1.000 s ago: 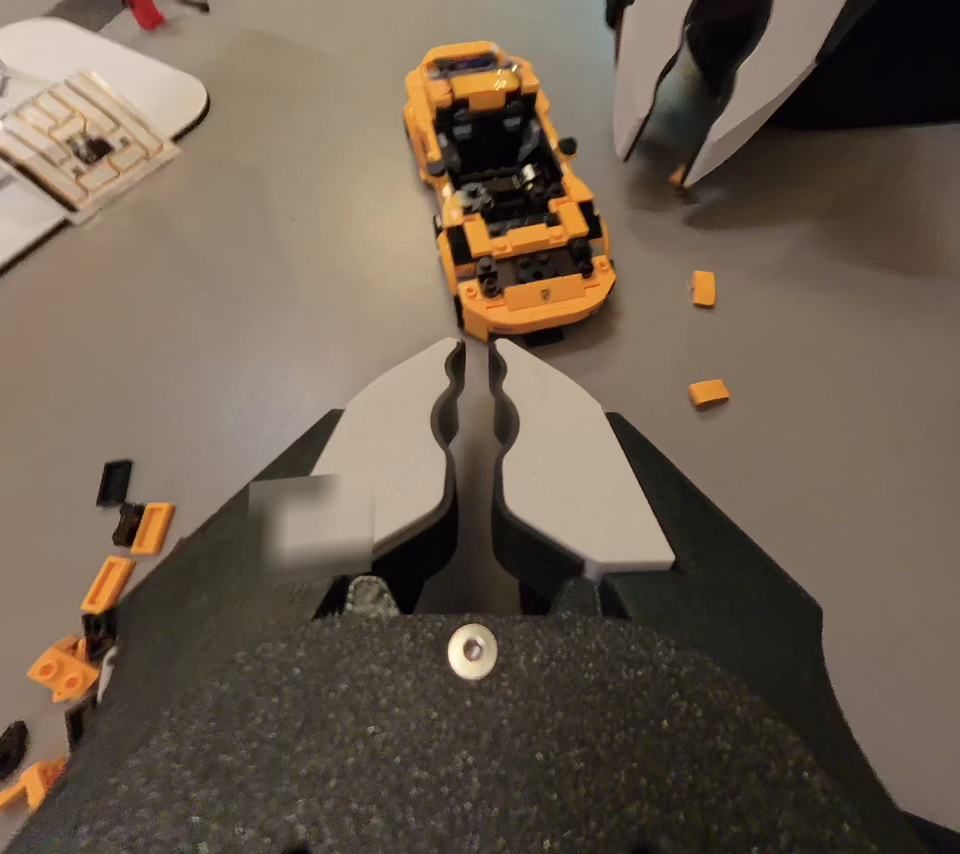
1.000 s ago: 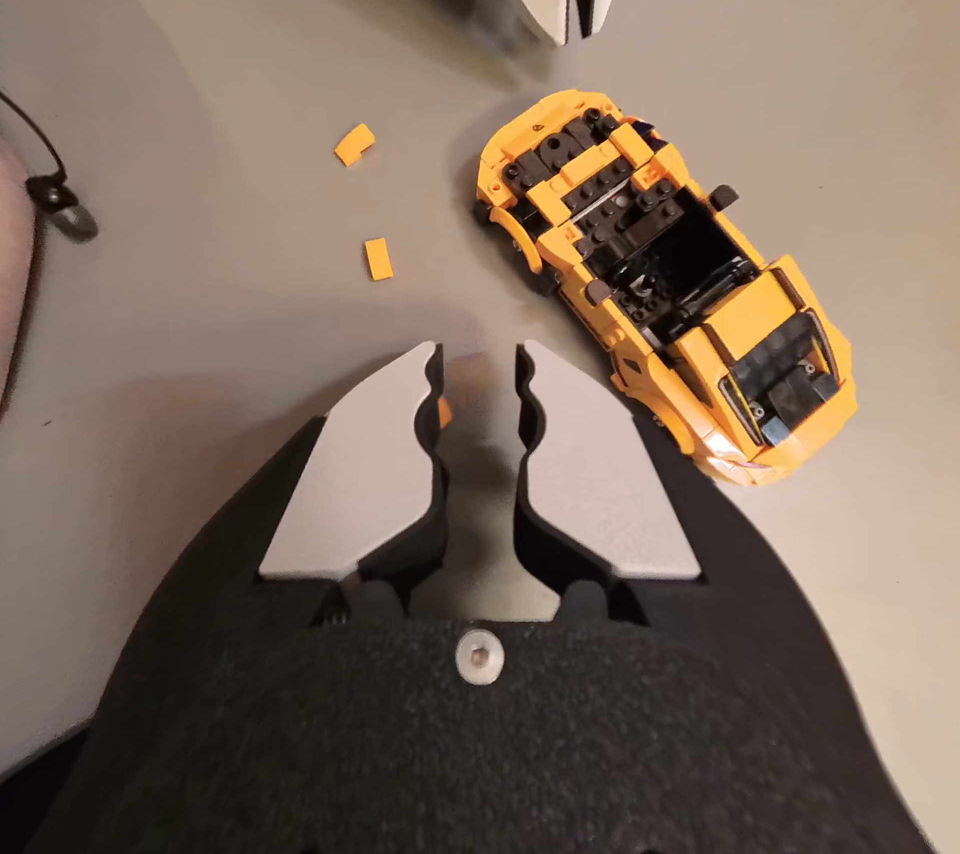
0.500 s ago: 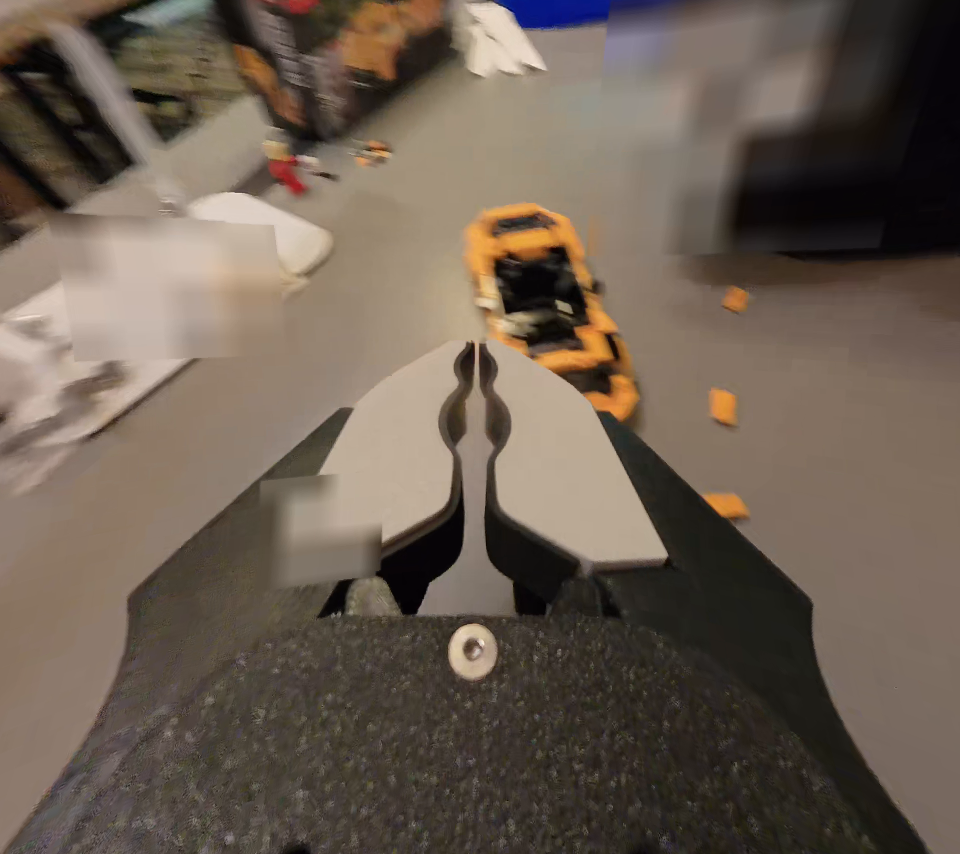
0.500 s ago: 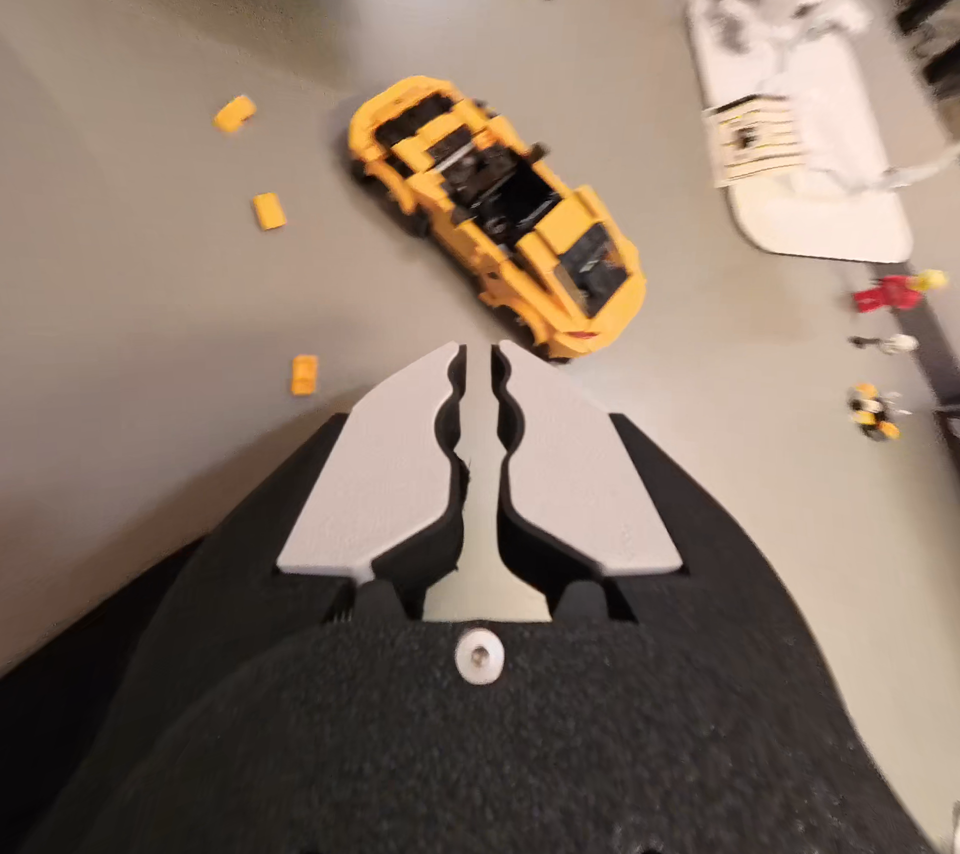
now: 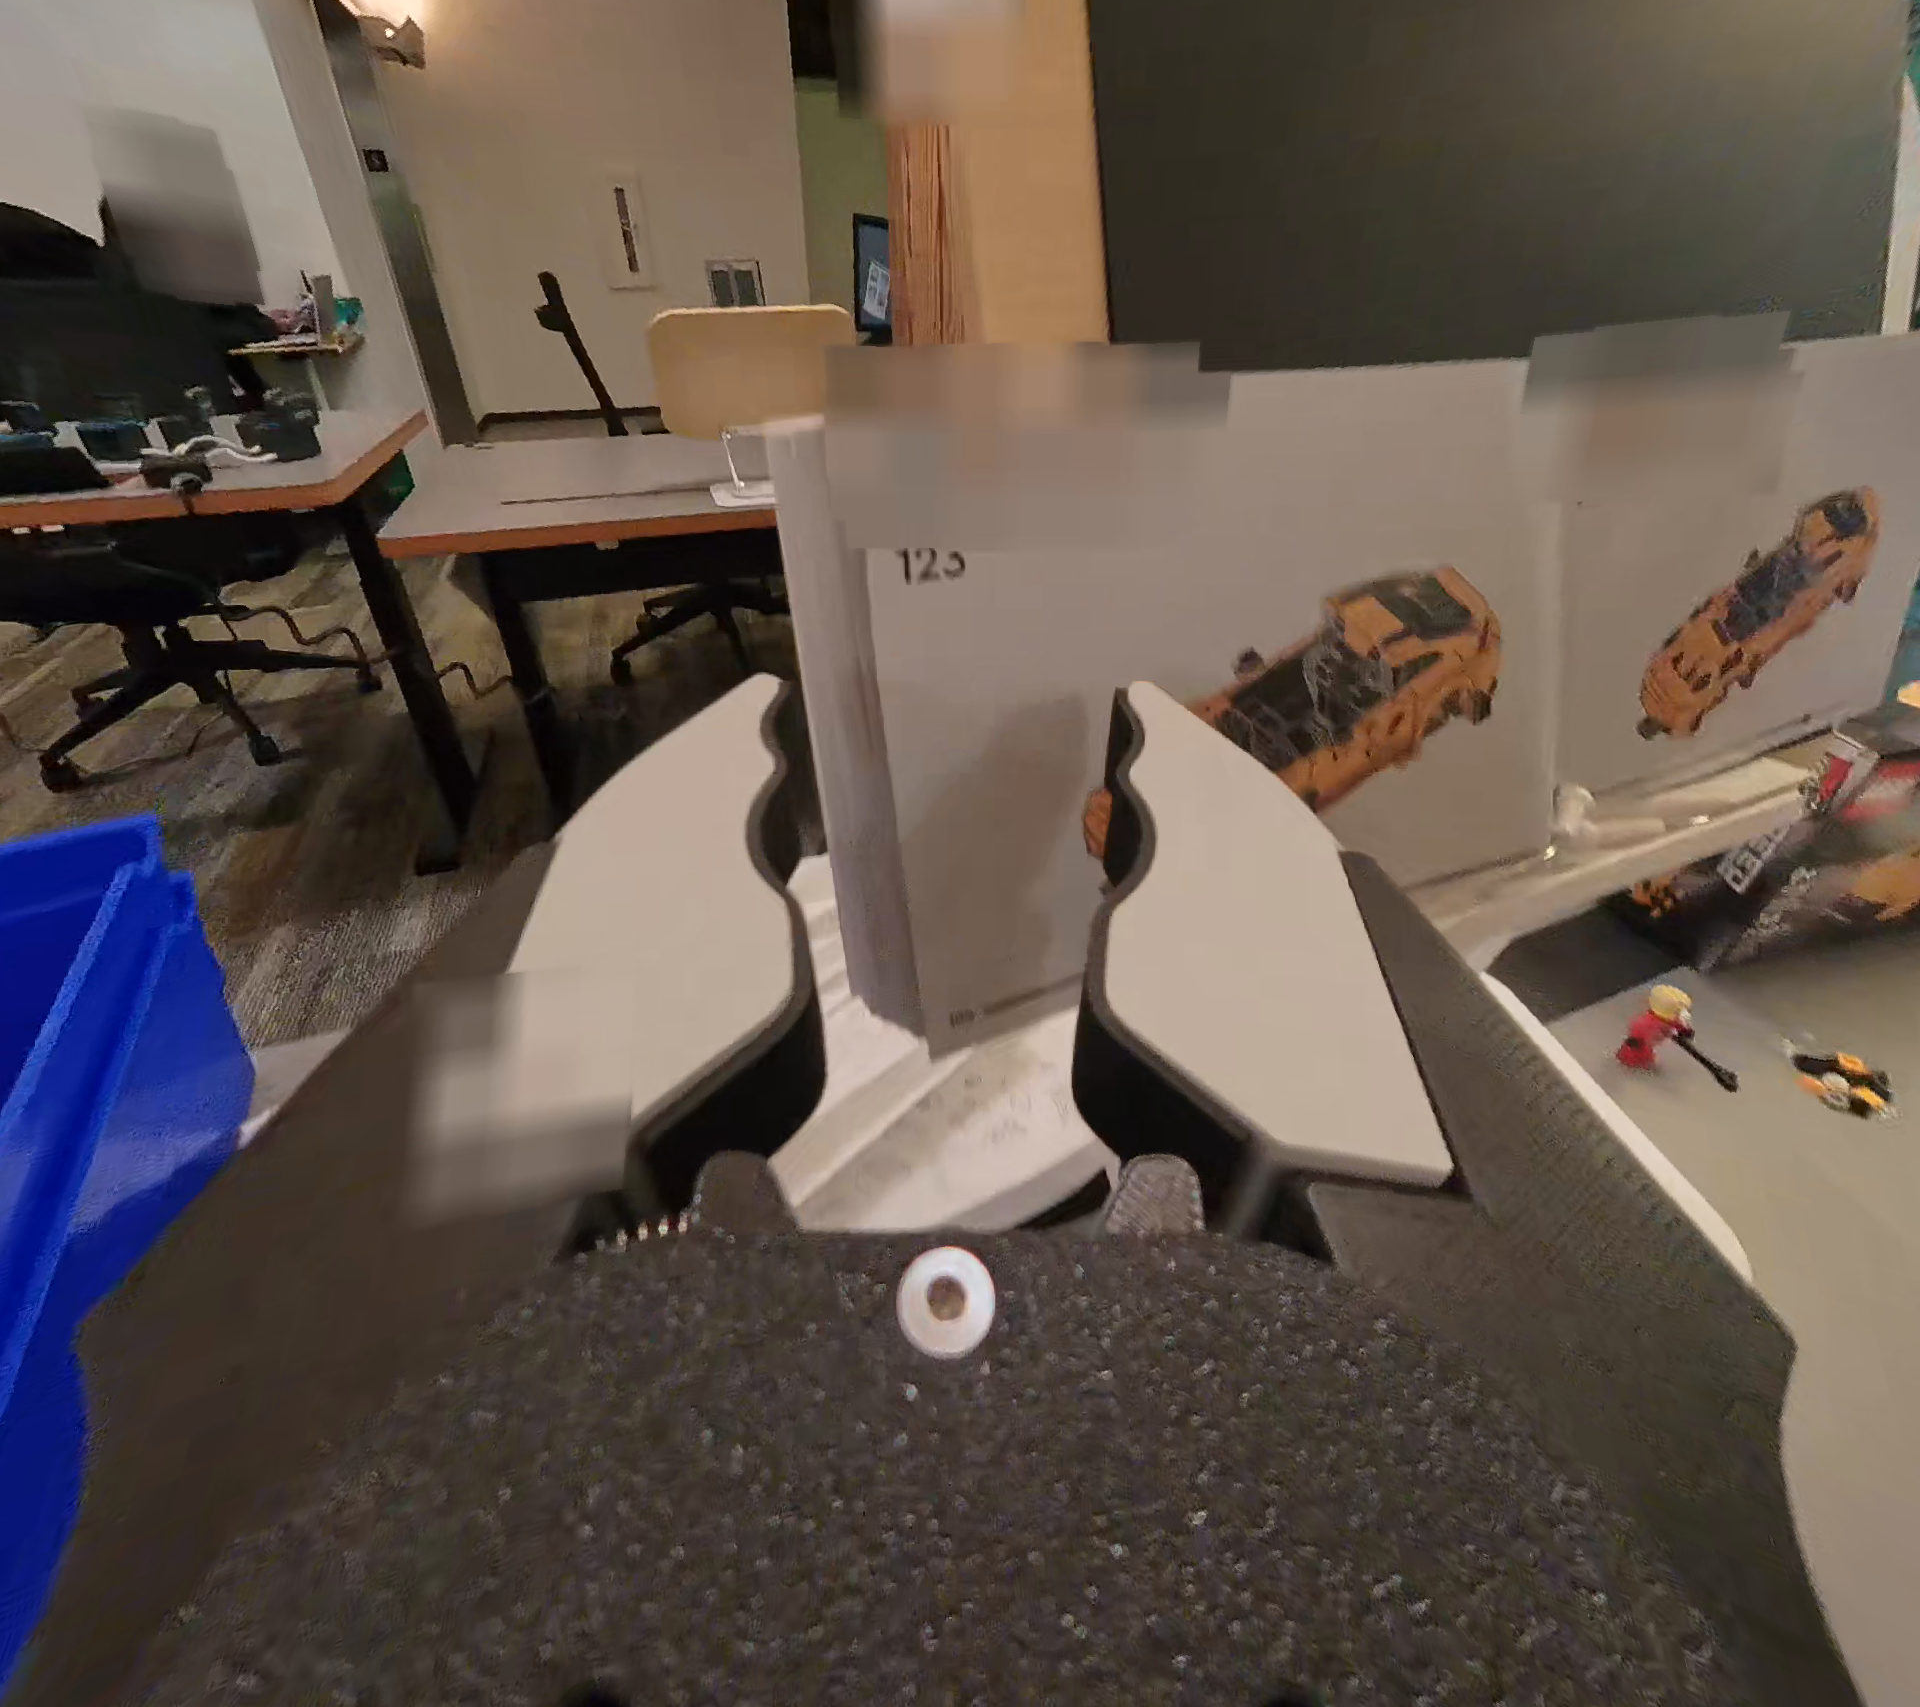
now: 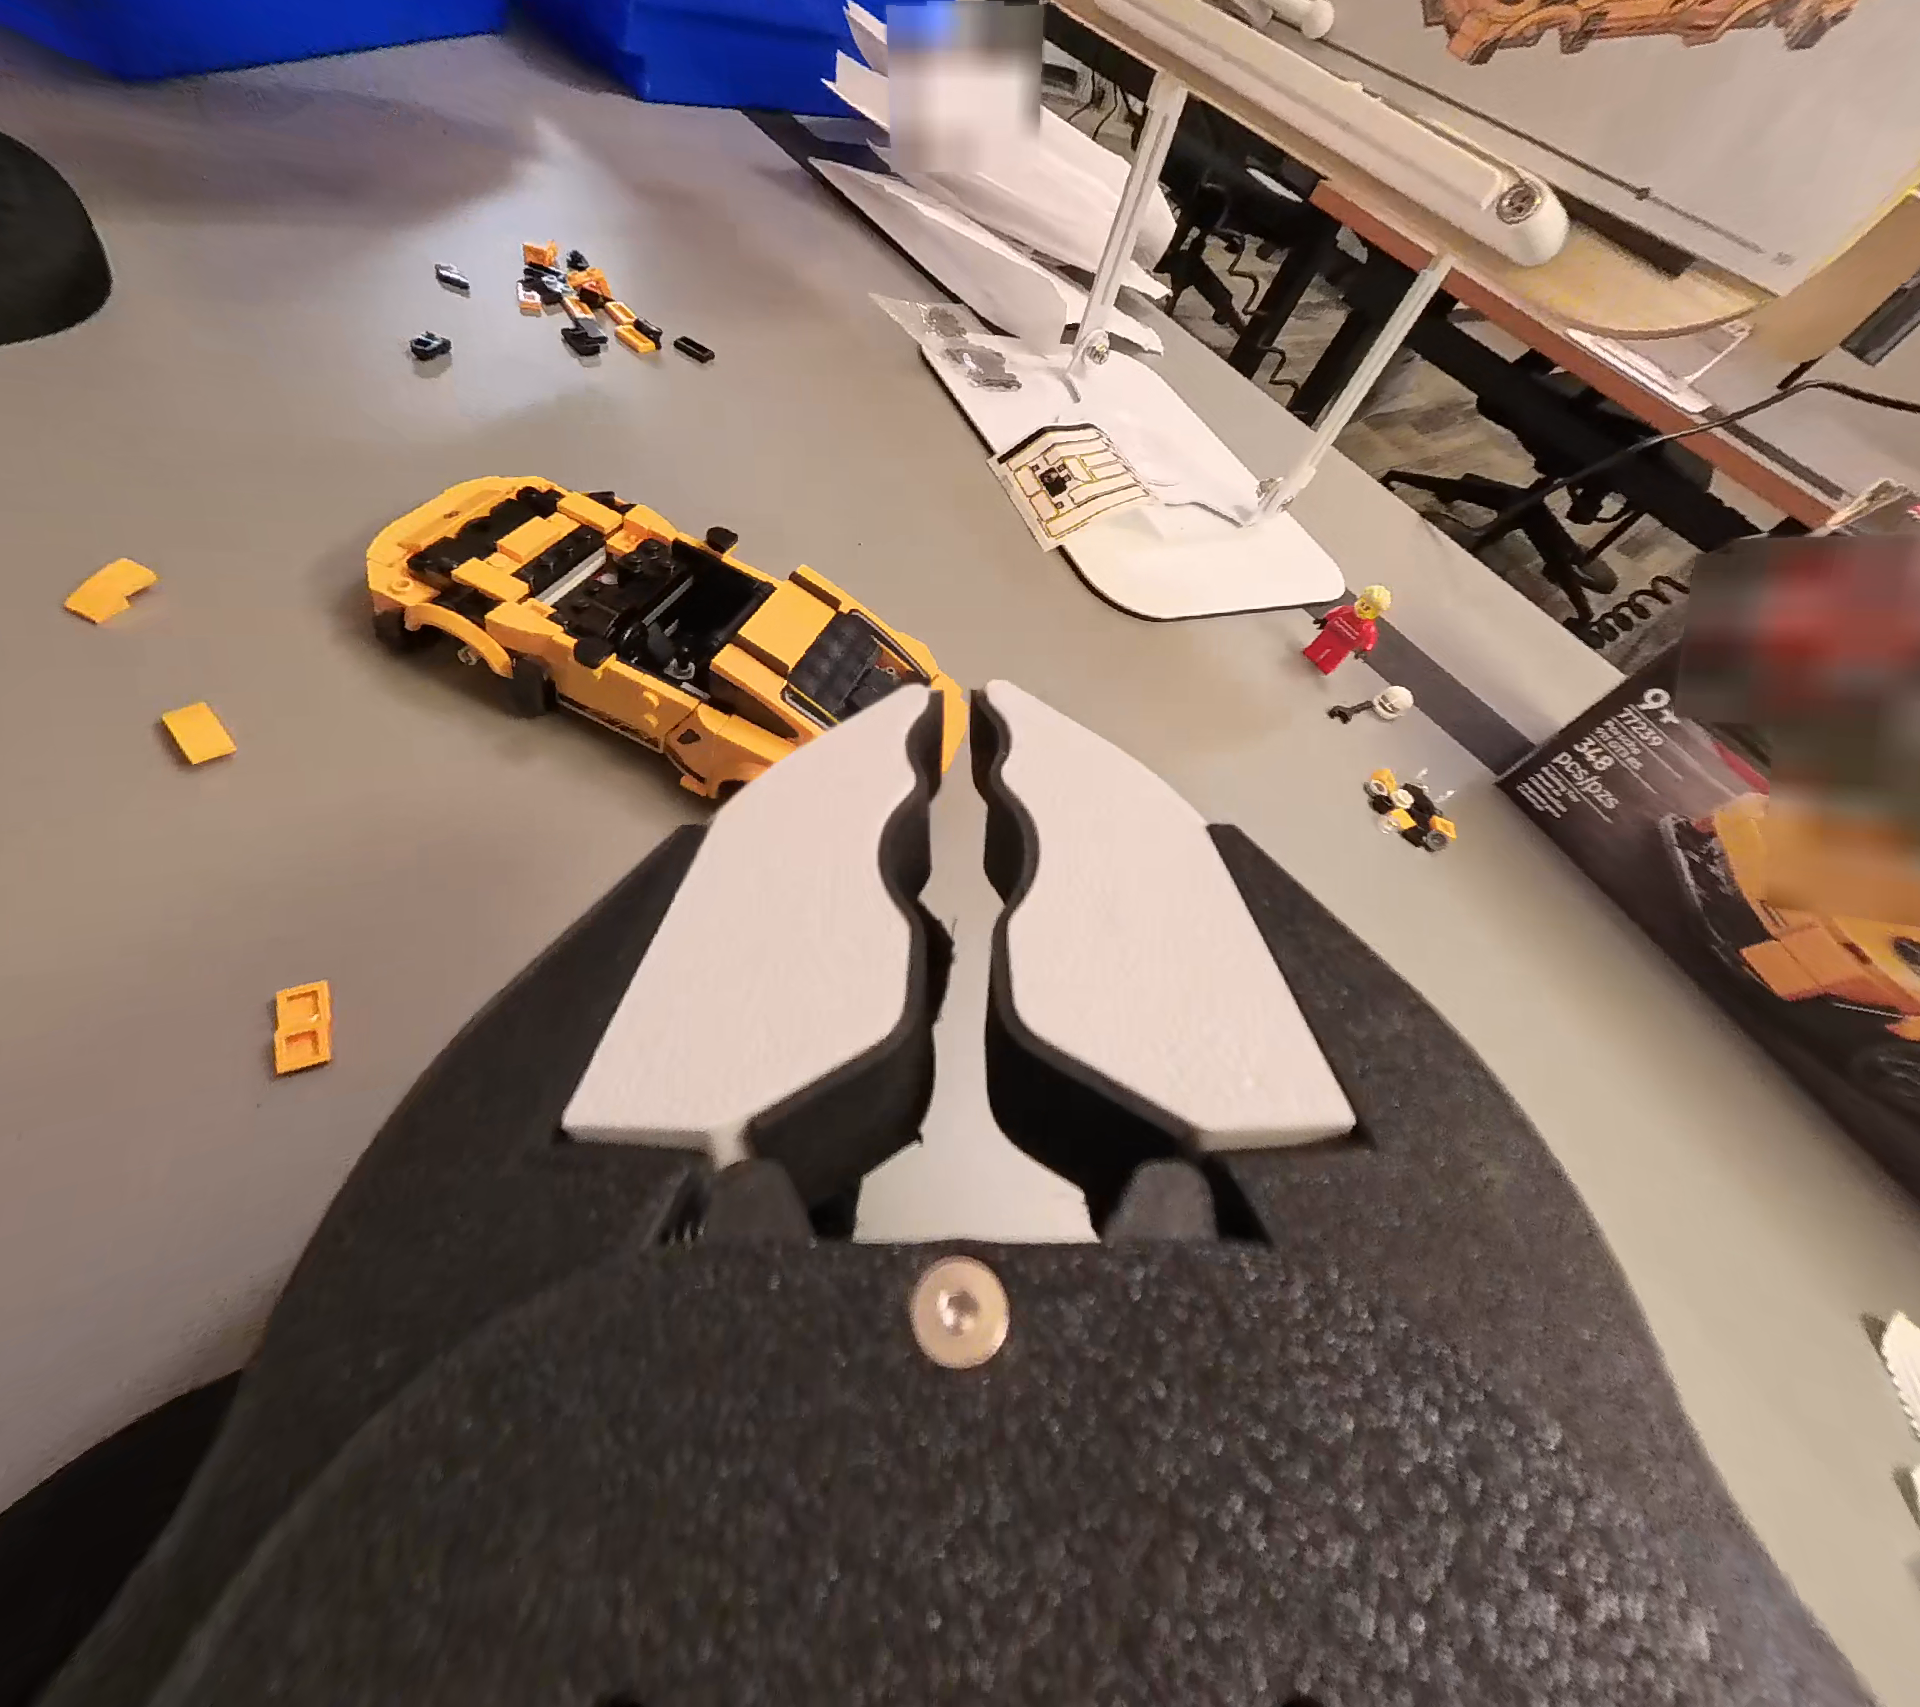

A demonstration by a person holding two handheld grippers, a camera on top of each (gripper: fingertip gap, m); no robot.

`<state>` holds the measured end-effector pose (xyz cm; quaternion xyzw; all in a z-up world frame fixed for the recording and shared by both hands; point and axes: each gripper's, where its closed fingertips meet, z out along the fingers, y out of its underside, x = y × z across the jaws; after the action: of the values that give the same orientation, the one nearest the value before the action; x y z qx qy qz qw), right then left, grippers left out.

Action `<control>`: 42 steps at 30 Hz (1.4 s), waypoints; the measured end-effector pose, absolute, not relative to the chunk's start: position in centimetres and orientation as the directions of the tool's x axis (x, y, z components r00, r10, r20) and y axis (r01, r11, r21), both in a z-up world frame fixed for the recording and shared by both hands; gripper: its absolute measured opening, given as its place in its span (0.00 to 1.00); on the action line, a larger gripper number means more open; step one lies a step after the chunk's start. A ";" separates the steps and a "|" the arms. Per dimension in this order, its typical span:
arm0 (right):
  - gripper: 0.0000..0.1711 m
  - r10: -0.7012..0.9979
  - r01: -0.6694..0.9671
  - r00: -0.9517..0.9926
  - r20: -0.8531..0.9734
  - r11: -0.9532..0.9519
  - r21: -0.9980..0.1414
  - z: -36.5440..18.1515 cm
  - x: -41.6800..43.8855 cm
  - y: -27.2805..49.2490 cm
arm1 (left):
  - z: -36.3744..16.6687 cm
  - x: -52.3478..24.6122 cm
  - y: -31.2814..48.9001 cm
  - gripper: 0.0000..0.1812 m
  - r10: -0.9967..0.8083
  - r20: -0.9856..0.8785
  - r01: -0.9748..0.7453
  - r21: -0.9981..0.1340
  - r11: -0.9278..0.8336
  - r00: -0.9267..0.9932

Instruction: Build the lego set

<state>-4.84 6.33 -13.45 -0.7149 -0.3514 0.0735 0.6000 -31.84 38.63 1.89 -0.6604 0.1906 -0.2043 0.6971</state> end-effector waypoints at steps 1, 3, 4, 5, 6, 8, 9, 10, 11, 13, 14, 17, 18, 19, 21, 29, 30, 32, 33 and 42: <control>0.02 0.584 0.419 0.744 0.324 -0.030 -0.908 -13.4 -4.7 6.4 | 2.2 -31.7 39.0 0.30 -0.538 -0.007 0.029 -0.998 0.058 0.843; 0.02 0.581 0.415 0.749 0.319 -0.037 -0.909 -13.6 -4.4 6.4 | 2.5 -31.7 39.5 0.27 -0.521 -0.052 -0.011 -0.997 0.081 0.852; 0.01 0.585 0.408 0.751 0.308 -0.045 -0.912 -13.8 -4.3 6.5 | 2.6 -31.6 39.4 0.23 -0.531 -0.065 -0.019 -0.996 0.092 0.845; 0.01 0.590 0.403 0.751 0.296 -0.054 -0.914 -14.0 -4.3 6.6 | 2.8 -31.1 39.1 0.14 -0.564 -0.070 -0.017 -0.995 0.099 0.823; 0.01 0.592 0.401 0.752 0.290 -0.062 -0.914 -14.1 -4.3 6.6 | 2.9 -30.8 38.8 0.09 -0.584 -0.072 -0.018 -0.995 0.098 0.808; 0.01 0.591 0.410 0.750 0.296 -0.066 -0.910 -14.4 -4.3 6.7 | 3.4 -31.0 38.0 0.01 -0.576 -0.090 -0.017 -0.991 0.131 0.813; 0.01 0.590 0.417 0.749 0.301 -0.067 -0.907 -14.5 -4.3 6.8 | 3.8 -30.8 37.3 0.00 -0.588 -0.094 -0.001 -0.988 0.156 0.803; 0.01 0.591 0.421 0.748 0.303 -0.070 -0.904 -14.6 -4.4 6.8 | 4.0 -30.5 36.5 0.00 -0.609 -0.097 0.011 -0.985 0.171 0.787; 0.01 0.592 0.423 0.747 0.302 -0.074 -0.903 -14.8 -4.4 6.8 | 4.0 -30.0 35.8 0.00 -0.631 -0.098 0.018 -0.984 0.176 0.769; 0.01 0.594 0.427 0.746 0.301 -0.080 -0.901 -14.9 -4.5 6.9 | 4.1 -29.1 34.3 0.00 -0.668 -0.105 0.035 -0.981 0.193 0.737; 0.01 0.592 0.429 0.746 0.305 -0.077 -0.900 -14.9 -4.6 7.0 | 4.2 -28.5 33.4 0.00 -0.687 -0.109 0.046 -0.978 0.203 0.718; 0.01 0.581 0.430 0.749 0.318 -0.060 -0.901 -14.4 -4.6 7.3 | 4.2 -25.9 30.8 0.00 -0.751 -0.098 0.089 -0.975 0.204 0.653; 0.01 0.575 0.429 0.754 0.319 -0.063 -0.901 -14.2 -4.5 7.4 | 4.1 -25.0 30.1 0.00 -0.767 -0.082 0.108 -0.975 0.194 0.636; 0.01 0.567 0.428 0.759 0.320 -0.065 -0.901 -14.1 -4.5 7.6 | 4.0 -23.9 29.5 0.00 -0.787 -0.061 0.130 -0.976 0.177 0.614; 0.01 0.557 0.433 0.764 0.326 -0.066 -0.899 -13.9 -4.4 7.7 | 3.5 -21.8 28.5 0.00 -0.811 -0.038 0.153 -0.976 0.156 0.584; 0.01 0.524 0.448 0.777 0.350 -0.067 -0.892 -13.2 -4.1 8.0 | 2.3 -16.5 27.4 0.00 -0.831 -0.001 0.192 -0.973 0.130 0.556; 0.01 0.522 0.449 0.777 0.352 -0.069 -0.891 -13.2 -4.1 8.1 | 2.3 -16.4 27.4 0.00 -0.833 0.006 0.201 -0.971 0.126 0.553; 0.01 0.521 0.451 0.777 0.352 -0.071 -0.890 -13.4 -4.2 8.2 | 2.1 -16.5 27.4 0.00 -0.830 0.018 0.212 -0.970 0.122 0.557; 0.01 0.522 0.451 0.778 0.351 -0.074 -0.889 -13.5 -4.2 8.2 | 2.1 -16.7 27.4 0.00 -0.827 0.020 0.219 -0.968 0.125 0.561; 0.01 0.521 0.450 0.782 0.343 -0.090 -0.889 -14.1 -4.1 8.4 | 1.9 -17.2 27.2 0.00 -0.830 0.056 0.265 -0.958 0.112 0.555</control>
<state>-4.12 8.39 -14.07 -0.7376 -0.3291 0.0305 0.5888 -17.18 27.16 1.89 -0.5385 0.2623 -0.3923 0.6981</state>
